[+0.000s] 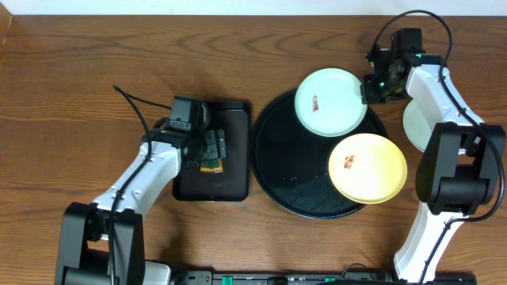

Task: Clean dirty plates on tray and stack at the side

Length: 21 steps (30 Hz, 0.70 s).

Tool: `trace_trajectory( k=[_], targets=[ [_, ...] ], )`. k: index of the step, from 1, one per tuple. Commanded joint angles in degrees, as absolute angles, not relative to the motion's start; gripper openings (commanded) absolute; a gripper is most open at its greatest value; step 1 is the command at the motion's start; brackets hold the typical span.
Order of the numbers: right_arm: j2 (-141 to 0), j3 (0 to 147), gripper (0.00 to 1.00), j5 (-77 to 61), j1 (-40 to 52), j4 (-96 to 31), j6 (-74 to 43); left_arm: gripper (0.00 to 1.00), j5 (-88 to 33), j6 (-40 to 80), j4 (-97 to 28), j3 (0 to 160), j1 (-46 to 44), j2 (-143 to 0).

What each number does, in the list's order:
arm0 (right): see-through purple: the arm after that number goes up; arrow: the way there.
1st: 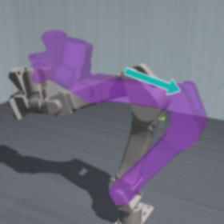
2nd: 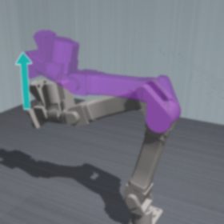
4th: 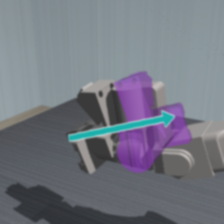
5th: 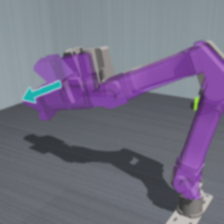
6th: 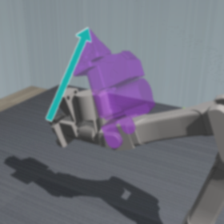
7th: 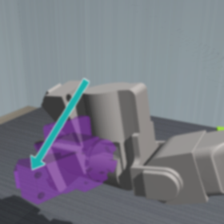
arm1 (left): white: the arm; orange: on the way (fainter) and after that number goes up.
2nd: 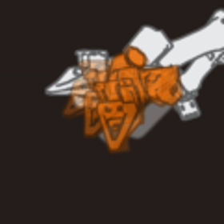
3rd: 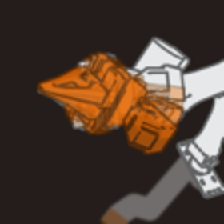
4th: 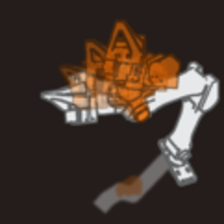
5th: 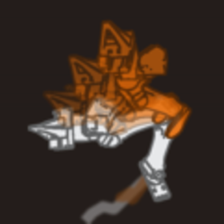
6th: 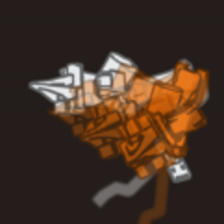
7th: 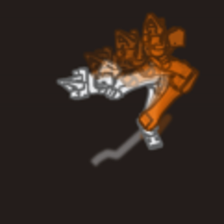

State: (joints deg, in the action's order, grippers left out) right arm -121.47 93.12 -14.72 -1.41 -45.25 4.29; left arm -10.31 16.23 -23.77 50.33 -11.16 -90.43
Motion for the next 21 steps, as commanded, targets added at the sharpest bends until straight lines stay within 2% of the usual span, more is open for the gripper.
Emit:
trace_trajectory(
  k=[1,8,16,21],
  targets=[
    [-119.63,92.9,0.01,-24.71,-1.02,-48.34,-1.26,0.87,-9.78,15.7,-23.86,49.93,-11.33,-90.67],
    [-119.63,92.31,0.01,-23.73,0.16,-60.07,-1.67,0.88,-9.78,15.7,-23.86,49.93,-11.33,-90.67],
    [-119.63,90.21,0.02,-13.23,5.54,-57.67,-1.72,0.88,-9.8,15.7,-23.86,49.93,-11.33,-90.67],
    [-119.63,90.21,0.06,-12.53,7.62,-56.16,-1.72,0.88,-9.8,15.7,-23.86,49.93,-11.33,-90.67]
  ],
)
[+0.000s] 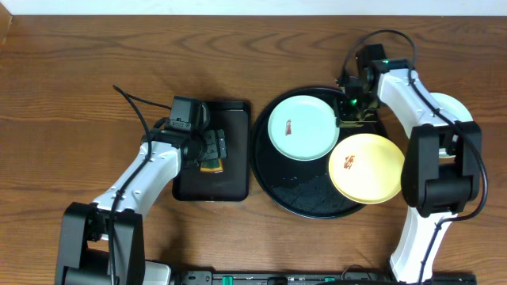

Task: Clean dirty plates on tray and stack at the side

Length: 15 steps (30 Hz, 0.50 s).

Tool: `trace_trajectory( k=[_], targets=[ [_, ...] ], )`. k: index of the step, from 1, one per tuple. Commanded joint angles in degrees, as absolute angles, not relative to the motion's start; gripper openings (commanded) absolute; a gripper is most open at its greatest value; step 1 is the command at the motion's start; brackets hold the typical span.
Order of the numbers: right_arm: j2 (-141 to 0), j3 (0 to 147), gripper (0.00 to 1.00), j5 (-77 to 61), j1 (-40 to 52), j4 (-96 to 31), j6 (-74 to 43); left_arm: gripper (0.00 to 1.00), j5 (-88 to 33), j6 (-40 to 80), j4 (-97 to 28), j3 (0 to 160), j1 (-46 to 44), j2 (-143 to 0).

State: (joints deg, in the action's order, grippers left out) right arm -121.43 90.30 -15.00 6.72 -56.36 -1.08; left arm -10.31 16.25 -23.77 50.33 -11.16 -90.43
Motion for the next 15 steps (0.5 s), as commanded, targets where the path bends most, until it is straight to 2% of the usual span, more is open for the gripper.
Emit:
trace_trajectory(
  k=[1,6,10,15],
  targets=[
    [-119.63,90.19,0.08,-11.94,7.9,-56.18,-1.72,0.87,-9.8,15.7,-23.86,49.93,-11.33,-90.67],
    [-119.63,90.19,0.2,-8.58,9.19,-56.12,-1.89,0.88,-9.8,15.7,-23.86,49.93,-11.33,-90.67],
    [-119.63,89.45,0.2,-7.75,9.47,-55.81,-1.91,0.88,-9.78,15.7,-23.86,49.93,-11.33,-90.67],
    [-119.63,87.5,0.12,-7.97,9.89,-54.59,-3.03,0.88,-9.8,15.7,-23.83,49.93,-11.33,-90.67]
  ],
)
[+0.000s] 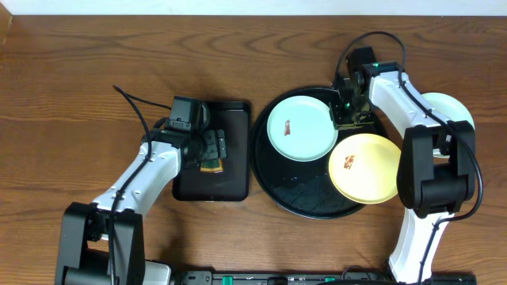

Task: Clean dirty plates on tray and stack at the side

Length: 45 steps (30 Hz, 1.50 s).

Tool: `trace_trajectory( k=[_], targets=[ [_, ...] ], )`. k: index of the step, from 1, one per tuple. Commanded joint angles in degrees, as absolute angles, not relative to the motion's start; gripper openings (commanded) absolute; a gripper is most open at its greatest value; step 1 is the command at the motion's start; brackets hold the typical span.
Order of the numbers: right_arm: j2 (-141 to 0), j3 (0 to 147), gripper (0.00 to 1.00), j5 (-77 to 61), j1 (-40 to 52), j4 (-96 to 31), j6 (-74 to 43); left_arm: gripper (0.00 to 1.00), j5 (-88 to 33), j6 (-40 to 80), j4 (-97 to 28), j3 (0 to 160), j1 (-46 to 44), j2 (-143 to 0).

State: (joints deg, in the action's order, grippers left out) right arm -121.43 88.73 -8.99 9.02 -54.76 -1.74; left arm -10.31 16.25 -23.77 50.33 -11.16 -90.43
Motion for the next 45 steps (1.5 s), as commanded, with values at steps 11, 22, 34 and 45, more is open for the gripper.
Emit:
trace_trajectory(
  k=[11,22,34,45],
  targets=[
    [-119.63,87.48,0.12,-7.94,11.66,-53.98,-2.94,0.73,-9.98,15.7,-22.83,49.89,-11.7,-91.11],
    [-119.63,87.46,0.13,-7.92,11.7,-53.78,-2.68,0.73,-6.37,15.7,-23.07,49.71,-15.86,-97.67],
    [-119.63,87.46,0.13,-7.92,11.73,-53.78,-2.68,0.82,-2.7,15.73,-25.21,49.71,-15.57,-98.45],
    [-119.63,87.46,0.13,-7.92,11.73,-53.78,-2.7,0.08,-8.49,15.7,-29.52,49.71,-15.57,-98.37]
  ],
)
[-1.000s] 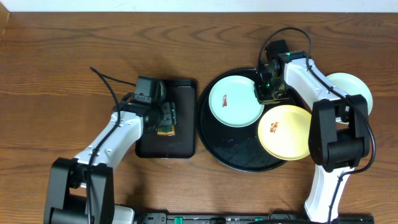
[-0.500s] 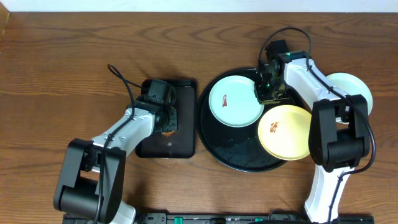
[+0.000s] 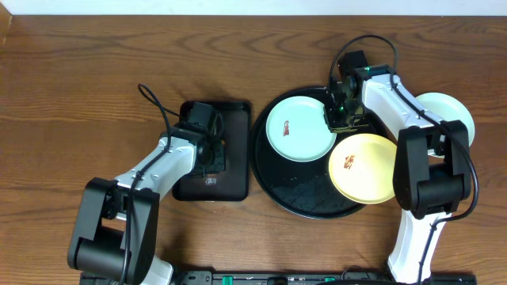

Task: Clean dirty plates on tray and stack at the side

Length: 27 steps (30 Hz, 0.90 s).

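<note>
A pale green plate [image 3: 299, 129] with a red stain lies on the upper left of the round black tray [image 3: 273, 178]. My right gripper [image 3: 337, 116] sits at this plate's right rim, shut on the edge. A yellow plate [image 3: 366, 168] with a red stain rests on the tray's lower right, overhanging its rim. My left gripper [image 3: 212, 152] points down over the small black rectangular tray [image 3: 234, 186]; its fingers are hidden under the wrist. A small light speck [image 3: 207, 180] shows on that tray below the gripper; no sponge can be made out.
A clean pale plate [image 3: 447, 115] lies on the wooden table right of the round tray, partly covered by my right arm. Cables loop above both wrists. The arm bases stand at the front edge.
My left arm has turned, its wrist now lying more upright over the small tray, and the yellow-brown piece under it no longer shows. The right gripper and green plate sit slightly further left.
At first the green plate lay at the round tray's upper right with my right gripper at its rim. Then the plate and gripper were further left on the tray, and they have edged left since. My left gripper stayed over the small tray until it turned now.
</note>
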Tool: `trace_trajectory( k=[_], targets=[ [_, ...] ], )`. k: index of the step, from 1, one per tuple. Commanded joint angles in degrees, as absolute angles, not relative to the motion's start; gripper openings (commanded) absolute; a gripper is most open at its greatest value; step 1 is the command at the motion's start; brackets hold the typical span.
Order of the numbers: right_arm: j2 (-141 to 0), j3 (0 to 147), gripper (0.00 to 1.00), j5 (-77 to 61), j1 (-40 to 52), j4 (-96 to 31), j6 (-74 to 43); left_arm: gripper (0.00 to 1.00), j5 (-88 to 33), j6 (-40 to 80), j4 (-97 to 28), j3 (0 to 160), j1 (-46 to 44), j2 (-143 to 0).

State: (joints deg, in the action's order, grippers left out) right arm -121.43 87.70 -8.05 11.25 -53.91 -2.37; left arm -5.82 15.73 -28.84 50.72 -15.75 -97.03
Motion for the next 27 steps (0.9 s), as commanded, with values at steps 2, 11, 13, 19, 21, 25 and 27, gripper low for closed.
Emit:
trace_trajectory(
  k=[2,11,13,19,21,25,27],
  targets=[
    [-119.63,87.46,0.13,-7.92,11.73,-53.82,-2.7,0.24,-8.49,15.7,-29.56,49.71,-15.57,-98.37],
    [-119.63,87.46,0.14,-7.92,11.73,-53.91,-2.7,0.71,-6.35,15.25,-27.05,53.19,-15.57,-98.37],
    [-119.63,87.46,0.14,-7.92,11.73,-53.95,-2.7,0.64,-6.33,15.25,-24.49,53.17,-15.57,-98.39],
    [-119.63,87.46,0.15,-7.88,11.73,-54.0,-2.68,0.13,-4.01,16.45,-22.85,52.1,-15.94,-98.5],
    [-119.63,87.46,0.15,-7.88,11.73,-54.0,-2.68,0.55,-3.99,16.78,-22.81,51.55,-15.97,-98.5],
    [-119.63,87.46,0.15,-7.9,11.73,-53.82,-2.7,0.75,-3.79,16.75,-19.49,51.59,-15.94,-98.48],
    [-119.63,87.46,0.15,-7.9,11.73,-53.84,-2.7,0.75,-3.79,16.75,-17.21,51.59,-15.94,-98.48]
  ],
)
